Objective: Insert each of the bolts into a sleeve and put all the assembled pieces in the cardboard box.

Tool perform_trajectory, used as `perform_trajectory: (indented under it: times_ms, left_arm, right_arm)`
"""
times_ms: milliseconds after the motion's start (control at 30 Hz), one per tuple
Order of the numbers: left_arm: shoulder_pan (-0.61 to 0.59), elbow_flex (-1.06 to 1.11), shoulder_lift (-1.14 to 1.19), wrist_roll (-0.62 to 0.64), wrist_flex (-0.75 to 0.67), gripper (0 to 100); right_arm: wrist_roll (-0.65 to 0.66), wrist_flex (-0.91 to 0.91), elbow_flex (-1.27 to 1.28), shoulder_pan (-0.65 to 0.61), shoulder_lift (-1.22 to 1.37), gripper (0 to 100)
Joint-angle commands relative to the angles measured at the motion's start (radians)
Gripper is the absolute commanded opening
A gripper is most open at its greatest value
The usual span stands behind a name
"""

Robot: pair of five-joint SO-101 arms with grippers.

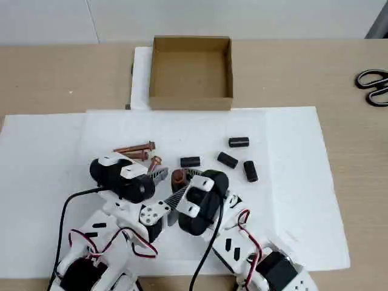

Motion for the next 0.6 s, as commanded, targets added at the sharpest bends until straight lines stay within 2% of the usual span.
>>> perform_trajectory:
  times_ms: [0,100,200,333,567]
  left_arm:
    - [-0.018,-0.07,-0.006,-0.005,-0.068,15]
    - [-0.037,-0.101,-0.006,-0.006,-0.115,0]
    - [-0.114,-0.105,-0.006,-0.008,-0.16,0]
    - [-0.226,-0.101,-0.006,-0.008,-0.141,1]
    - [-0.301,-0.124,-0.006,-0.003,-0.127,1]
  right_arm:
    - [0.005,-0.027,-0.029,0.004,-0.013,0.2]
    - [0.005,-0.027,-0.029,0.005,-0.013,0.2]
    - [0.0,-0.025,-0.029,0.013,-0.013,0.2]
    - [-0.031,-0.025,-0.031,0.085,-0.013,0.2]
    - [-0.037,-0.025,-0.037,0.257,-0.015,0.2]
